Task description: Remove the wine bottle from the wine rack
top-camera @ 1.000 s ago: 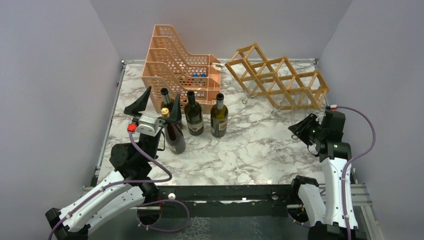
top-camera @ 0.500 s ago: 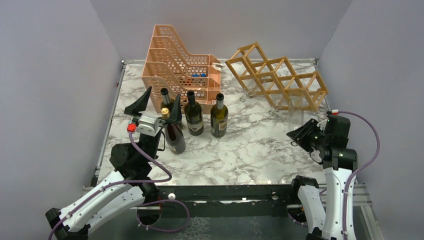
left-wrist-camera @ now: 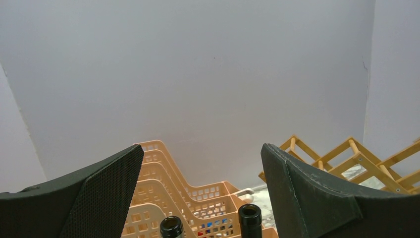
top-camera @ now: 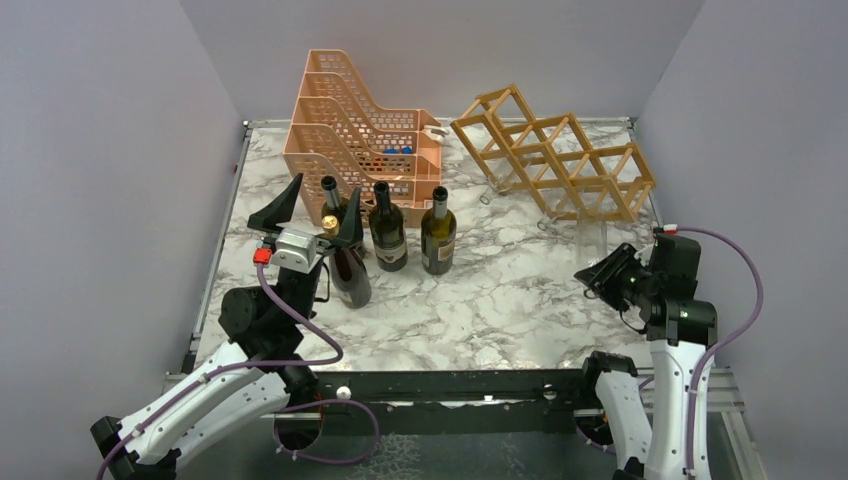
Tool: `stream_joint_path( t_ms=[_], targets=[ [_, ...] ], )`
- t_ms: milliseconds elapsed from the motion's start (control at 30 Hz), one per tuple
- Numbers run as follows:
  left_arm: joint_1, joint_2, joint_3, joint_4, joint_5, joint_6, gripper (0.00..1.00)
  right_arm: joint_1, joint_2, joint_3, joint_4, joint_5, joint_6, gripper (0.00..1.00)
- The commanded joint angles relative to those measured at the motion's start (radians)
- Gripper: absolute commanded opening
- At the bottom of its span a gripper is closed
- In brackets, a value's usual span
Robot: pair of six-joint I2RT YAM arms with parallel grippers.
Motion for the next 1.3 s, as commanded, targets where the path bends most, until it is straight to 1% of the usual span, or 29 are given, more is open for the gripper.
stream_joint_path(
  t_ms=[0,367,667,800,1033,1167,1267],
  targets=[
    [0.002,-0.009,-0.009,0.021,0.017,-0.011,0.95,0.002,0.008,0.028,0.099,0.061,0.004,0.17],
    [0.001,0.007,-0.010,0.022,0.015,-0.008,0.95,0.002,0.057,0.002,0.218,0.159,0.012,0.17],
    [-0.001,0.002,-0.011,0.022,0.012,-0.002,0.95,0.002,0.134,0.006,0.345,0.234,-0.057,0.16],
    [-0.001,0.006,-0.011,0.023,0.012,0.000,0.95,0.002,0.165,0.050,0.322,0.268,-0.080,0.15],
    [-0.001,0.009,-0.010,0.022,0.019,-0.010,0.95,0.002,0.125,0.115,0.193,0.176,-0.072,0.14],
    [-0.003,0.015,-0.009,0.022,0.024,-0.016,0.95,0.005,0.094,0.128,0.137,0.063,-0.075,0.14],
    [-0.002,0.020,-0.010,0.022,0.025,-0.015,0.95,0.014,0.092,0.109,0.160,-0.051,-0.116,0.14]
  ],
)
